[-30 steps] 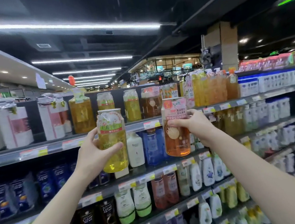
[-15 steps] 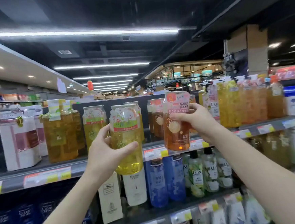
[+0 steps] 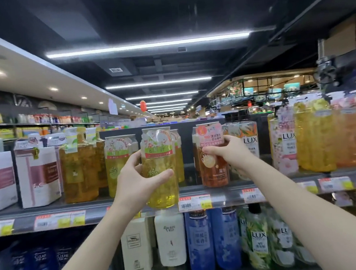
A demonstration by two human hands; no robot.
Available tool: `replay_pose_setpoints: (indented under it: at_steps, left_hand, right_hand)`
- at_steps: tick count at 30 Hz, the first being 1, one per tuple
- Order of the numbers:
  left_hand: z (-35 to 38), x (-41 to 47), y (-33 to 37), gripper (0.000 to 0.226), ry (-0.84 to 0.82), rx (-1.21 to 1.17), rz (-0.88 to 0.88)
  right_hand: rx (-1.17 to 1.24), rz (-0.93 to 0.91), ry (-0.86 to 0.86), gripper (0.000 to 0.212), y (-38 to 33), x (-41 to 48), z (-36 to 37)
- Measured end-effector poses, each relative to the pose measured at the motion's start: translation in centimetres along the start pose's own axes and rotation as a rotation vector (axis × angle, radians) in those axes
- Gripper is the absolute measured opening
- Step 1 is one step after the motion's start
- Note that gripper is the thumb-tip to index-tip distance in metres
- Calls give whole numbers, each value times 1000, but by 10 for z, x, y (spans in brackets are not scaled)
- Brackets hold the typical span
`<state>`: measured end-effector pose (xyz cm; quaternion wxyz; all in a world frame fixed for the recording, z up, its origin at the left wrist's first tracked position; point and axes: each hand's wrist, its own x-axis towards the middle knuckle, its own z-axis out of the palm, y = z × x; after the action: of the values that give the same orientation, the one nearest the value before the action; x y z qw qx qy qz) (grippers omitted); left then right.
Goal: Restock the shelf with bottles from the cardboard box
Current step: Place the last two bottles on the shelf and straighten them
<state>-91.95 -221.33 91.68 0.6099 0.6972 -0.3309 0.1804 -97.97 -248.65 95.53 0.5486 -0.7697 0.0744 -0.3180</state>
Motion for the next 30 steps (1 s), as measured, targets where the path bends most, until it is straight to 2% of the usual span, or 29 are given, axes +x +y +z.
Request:
replay_pose_setpoints:
  at_steps: [8, 20, 26, 30]
  left_hand:
    - [12, 15, -7, 87, 37, 45, -2]
    - [27, 39, -35, 91, 21, 7, -59]
    - [36, 53, -47, 89, -18, 1, -57]
    - [41, 63, -53, 89, -41, 21, -88]
  right_hand:
    - [36, -17, -28, 20, 15, 8, -5]
    - [-41, -70, 58, 28, 24, 11, 1]
    - [-111, -36, 70, 42, 25, 18, 2]
    - [-126, -21, 83, 39, 27, 21, 1]
